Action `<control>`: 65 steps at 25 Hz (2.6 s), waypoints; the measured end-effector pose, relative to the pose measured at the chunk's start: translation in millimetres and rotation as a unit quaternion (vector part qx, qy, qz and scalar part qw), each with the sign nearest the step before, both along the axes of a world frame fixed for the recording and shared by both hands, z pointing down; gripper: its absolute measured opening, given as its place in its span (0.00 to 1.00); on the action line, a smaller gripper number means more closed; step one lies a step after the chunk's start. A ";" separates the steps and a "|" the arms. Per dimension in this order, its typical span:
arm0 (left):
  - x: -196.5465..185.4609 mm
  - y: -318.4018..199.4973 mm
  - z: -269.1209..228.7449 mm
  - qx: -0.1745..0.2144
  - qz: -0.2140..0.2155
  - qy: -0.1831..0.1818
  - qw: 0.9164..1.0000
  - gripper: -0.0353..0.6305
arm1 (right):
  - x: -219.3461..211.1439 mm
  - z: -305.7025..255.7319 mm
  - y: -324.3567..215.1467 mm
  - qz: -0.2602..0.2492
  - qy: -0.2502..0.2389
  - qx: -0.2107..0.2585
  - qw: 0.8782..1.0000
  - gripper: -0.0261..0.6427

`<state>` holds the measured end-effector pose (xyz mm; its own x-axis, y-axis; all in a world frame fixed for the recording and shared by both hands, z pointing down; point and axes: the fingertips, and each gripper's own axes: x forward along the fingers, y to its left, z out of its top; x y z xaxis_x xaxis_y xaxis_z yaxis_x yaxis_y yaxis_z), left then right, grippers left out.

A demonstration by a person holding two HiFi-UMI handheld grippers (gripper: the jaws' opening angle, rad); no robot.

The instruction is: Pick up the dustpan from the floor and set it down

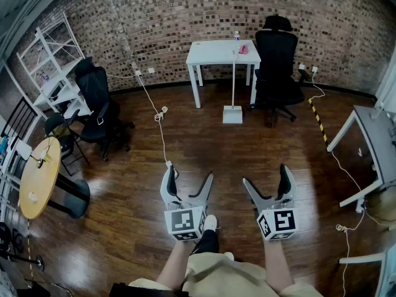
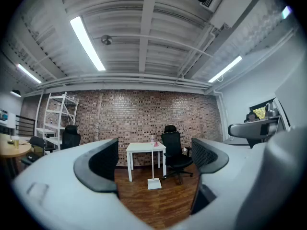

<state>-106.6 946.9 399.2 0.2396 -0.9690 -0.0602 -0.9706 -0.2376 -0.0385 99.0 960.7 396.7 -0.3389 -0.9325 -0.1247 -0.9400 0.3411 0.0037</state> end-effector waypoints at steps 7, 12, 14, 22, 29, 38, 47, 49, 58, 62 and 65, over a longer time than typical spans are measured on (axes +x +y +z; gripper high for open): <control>9.4 -70.5 -0.3 0.016 0.029 0.001 0.999 0.76 | 6.7 2.8 -69.3 0.023 -0.009 -0.004 1.000 0.84; -2.7 -132.1 -15.9 0.036 0.049 0.002 0.998 0.76 | -6.0 -9.3 -130.7 0.032 -0.015 0.003 0.999 0.84; -12.6 -157.1 -19.6 0.038 0.052 0.004 0.998 0.76 | -17.6 -11.8 -153.2 0.034 -0.013 0.004 0.999 0.84; -55.2 -239.1 -4.7 0.030 0.066 0.025 0.997 0.76 | -98.4 -1.6 -221.4 -0.043 0.055 0.011 0.997 0.85; -57.6 -310.6 2.7 0.000 0.086 0.022 0.996 0.76 | -92.5 -0.5 -293.4 -0.032 0.035 -0.016 0.999 0.88; -35.2 -407.8 24.4 -0.022 0.075 0.008 0.997 0.78 | -63.2 25.1 -409.0 -0.043 -0.018 -0.027 0.999 0.88; 1.3 -547.4 -15.0 -0.002 0.046 0.002 0.999 0.87 | -16.9 -6.7 -575.4 -0.085 -0.047 -0.004 0.995 0.92; 15.7 -564.6 -13.1 0.000 0.044 -0.003 0.999 0.87 | -2.2 -6.6 -595.2 -0.090 -0.053 0.002 0.995 0.92; 43.4 -623.1 1.2 -0.009 0.034 -0.003 0.999 0.87 | 35.4 21.8 -649.7 -0.066 -0.051 -0.023 0.996 0.92; 51.9 -648.0 7.4 -0.015 0.038 0.004 0.999 0.87 | 43.5 30.2 -674.3 -0.056 -0.061 -0.039 0.996 0.92; 55.9 -674.2 15.8 -0.023 0.042 0.014 0.999 0.87 | 47.5 38.8 -692.0 -0.046 -0.055 -0.046 0.996 0.92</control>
<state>-50.6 272.7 415.0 0.3196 -0.9473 -0.0233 -0.9475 -0.3197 0.0009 146.5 268.7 435.5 -0.4123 -0.9074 -0.0812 -0.8979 0.4198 -0.1321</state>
